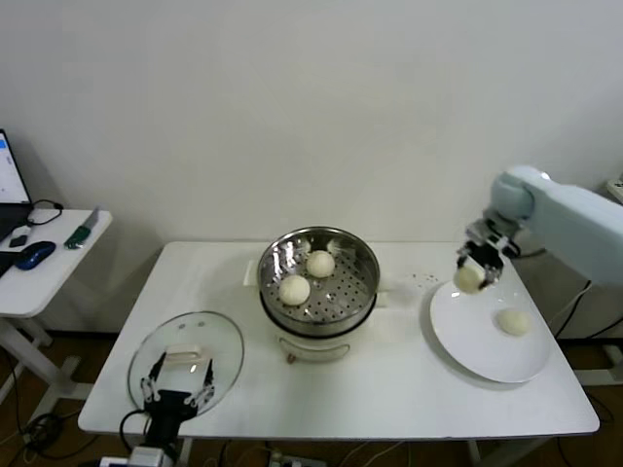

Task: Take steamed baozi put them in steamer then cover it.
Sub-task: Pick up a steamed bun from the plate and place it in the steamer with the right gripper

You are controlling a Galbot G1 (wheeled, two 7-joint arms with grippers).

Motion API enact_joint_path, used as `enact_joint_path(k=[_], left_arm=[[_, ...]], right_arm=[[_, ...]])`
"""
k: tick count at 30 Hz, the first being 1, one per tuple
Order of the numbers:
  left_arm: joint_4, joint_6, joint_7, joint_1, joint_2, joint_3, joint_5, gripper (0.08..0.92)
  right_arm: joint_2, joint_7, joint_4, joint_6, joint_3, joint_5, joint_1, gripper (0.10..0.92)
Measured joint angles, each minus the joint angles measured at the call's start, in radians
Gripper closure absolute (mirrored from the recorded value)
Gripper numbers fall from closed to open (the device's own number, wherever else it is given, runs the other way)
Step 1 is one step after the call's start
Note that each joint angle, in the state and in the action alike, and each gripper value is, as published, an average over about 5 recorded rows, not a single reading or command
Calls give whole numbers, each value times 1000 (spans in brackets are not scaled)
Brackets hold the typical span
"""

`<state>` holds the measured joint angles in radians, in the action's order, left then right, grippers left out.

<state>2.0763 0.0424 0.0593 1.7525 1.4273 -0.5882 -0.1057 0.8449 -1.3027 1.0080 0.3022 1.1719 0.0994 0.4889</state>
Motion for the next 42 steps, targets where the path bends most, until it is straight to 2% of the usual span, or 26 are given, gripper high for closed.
enact_joint_path(k=[11, 23, 42], left_arm=[[0, -4, 0, 27, 4, 1, 3, 177], [9, -17, 0, 56, -6, -19, 29, 177], [-10, -36, -4, 72, -15, -26, 44, 177]], right_arm=[[245, -6, 54, 184, 67, 10, 169, 364], [452, -10, 95, 259, 118, 20, 152, 364], [559, -10, 138, 282, 174, 40, 38, 358]])
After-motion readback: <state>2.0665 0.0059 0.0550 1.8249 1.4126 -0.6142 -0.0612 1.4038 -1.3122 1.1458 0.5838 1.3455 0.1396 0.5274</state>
